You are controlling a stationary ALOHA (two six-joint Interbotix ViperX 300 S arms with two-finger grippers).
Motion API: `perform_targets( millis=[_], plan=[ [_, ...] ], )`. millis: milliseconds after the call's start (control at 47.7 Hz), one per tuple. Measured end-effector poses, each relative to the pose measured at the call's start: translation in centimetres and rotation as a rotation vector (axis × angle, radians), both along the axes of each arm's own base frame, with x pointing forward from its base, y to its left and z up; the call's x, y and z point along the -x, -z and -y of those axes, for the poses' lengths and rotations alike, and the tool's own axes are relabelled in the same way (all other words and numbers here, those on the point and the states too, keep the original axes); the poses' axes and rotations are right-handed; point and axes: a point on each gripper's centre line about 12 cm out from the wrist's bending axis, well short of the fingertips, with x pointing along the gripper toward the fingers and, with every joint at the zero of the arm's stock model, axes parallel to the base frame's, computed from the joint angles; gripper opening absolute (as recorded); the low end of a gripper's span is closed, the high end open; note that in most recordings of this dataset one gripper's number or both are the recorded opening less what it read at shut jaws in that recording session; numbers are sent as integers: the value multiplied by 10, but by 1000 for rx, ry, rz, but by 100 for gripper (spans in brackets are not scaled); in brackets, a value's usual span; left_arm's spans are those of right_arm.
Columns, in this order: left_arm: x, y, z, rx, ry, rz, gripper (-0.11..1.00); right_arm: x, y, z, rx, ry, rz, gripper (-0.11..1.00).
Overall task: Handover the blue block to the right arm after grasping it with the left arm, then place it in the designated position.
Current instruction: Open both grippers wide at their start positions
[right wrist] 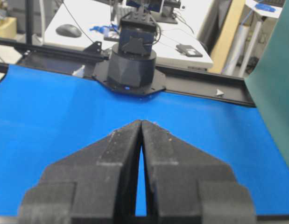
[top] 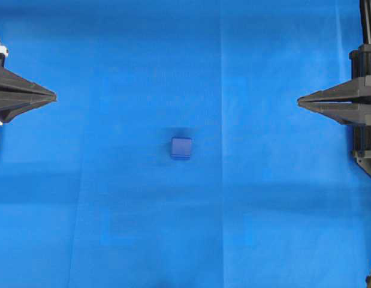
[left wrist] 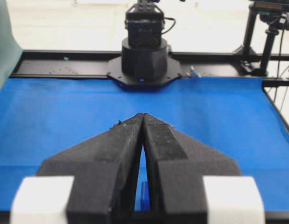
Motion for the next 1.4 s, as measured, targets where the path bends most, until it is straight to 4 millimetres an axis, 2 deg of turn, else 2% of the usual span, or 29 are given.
perform_targets(
  millis=[105,712,754,817,880,943,1005,1026,1089,1173,1236,1403],
  plan=[
    [0,0,2,5,10,-5,0,-1,1,0,0,2,-12,-5],
    [3,-3,4,-11,17,9,1,-6,1,1,0,3,-52,-5],
    [3,-3,4,-11,17,9,4,-6,1,1,0,5,-54,-5],
    [3,-3,3,-12,16,9,17,-6,1,1,0,5,-57,-2],
    [4,-3,3,-12,16,11,34,-6,2,1,0,5,-61,6],
    [4,-3,3,-9,16,11,54,-6,3,1,-2,5,-66,18],
    [4,-3,3,-11,16,11,72,-6,3,1,-6,5,-71,33],
    [4,-3,3,-11,14,11,78,-6,4,1,-8,4,-74,41],
    [4,-3,3,-11,16,12,89,-6,4,1,-9,4,-75,60],
    [4,-3,3,-9,16,12,92,-6,4,1,-9,4,-80,83],
    [4,-3,3,-11,15,11,92,-6,4,1,-9,6,-78,94],
    [4,-3,3,-3,15,11,92,-6,5,4,-10,21,-84,97]
  ],
)
